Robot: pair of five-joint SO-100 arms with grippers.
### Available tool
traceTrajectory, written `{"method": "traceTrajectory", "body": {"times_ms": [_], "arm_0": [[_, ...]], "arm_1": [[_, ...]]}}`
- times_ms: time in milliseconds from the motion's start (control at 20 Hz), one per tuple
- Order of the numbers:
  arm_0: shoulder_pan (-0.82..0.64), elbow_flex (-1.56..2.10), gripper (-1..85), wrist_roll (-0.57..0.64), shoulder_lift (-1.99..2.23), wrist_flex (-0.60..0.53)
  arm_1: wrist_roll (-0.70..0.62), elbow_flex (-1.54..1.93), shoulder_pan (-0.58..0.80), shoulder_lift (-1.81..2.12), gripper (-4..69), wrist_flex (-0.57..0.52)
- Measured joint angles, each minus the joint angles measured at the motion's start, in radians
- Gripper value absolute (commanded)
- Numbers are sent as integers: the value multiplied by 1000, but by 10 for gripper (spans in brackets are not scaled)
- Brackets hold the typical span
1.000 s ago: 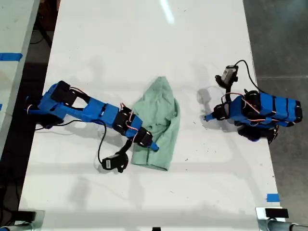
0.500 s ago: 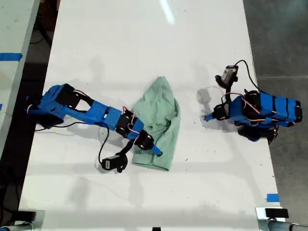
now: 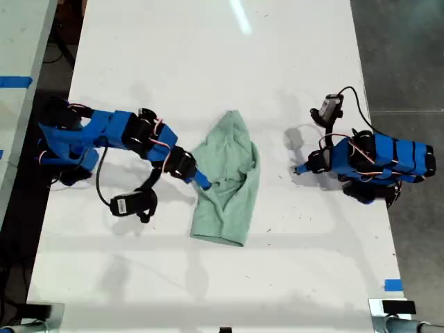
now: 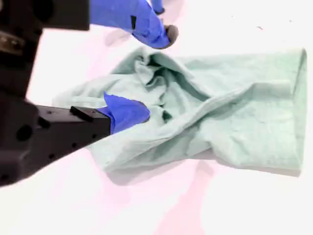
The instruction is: Fold t shirt
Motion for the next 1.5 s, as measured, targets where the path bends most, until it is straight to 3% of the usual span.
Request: {"method": "traceTrajectory", "body": {"times_ms": [150, 250, 550, 650, 750, 1050, 1500], "arm_0": [[-110, 307, 17, -31, 419, 23], [-213, 583, -1, -41, 784, -12], [-247, 1572, -1, -35, 1916, -336], [-227, 1858, -1, 52, 1988, -456], [-207, 1990, -1, 124, 2016, -495], [-413, 2022, -2, 265, 2028, -426], [-423, 2022, -2, 268, 2028, -426]], "arm_1": [[0, 0, 0, 0, 16, 0], [0, 0, 0, 0, 16, 0], [-2, 0, 0, 0, 16, -2], [-2, 0, 0, 0, 16, -2], [-2, 0, 0, 0, 16, -2], [-2, 0, 0, 0, 16, -2], [-2, 0, 0, 0, 16, -2]]}}
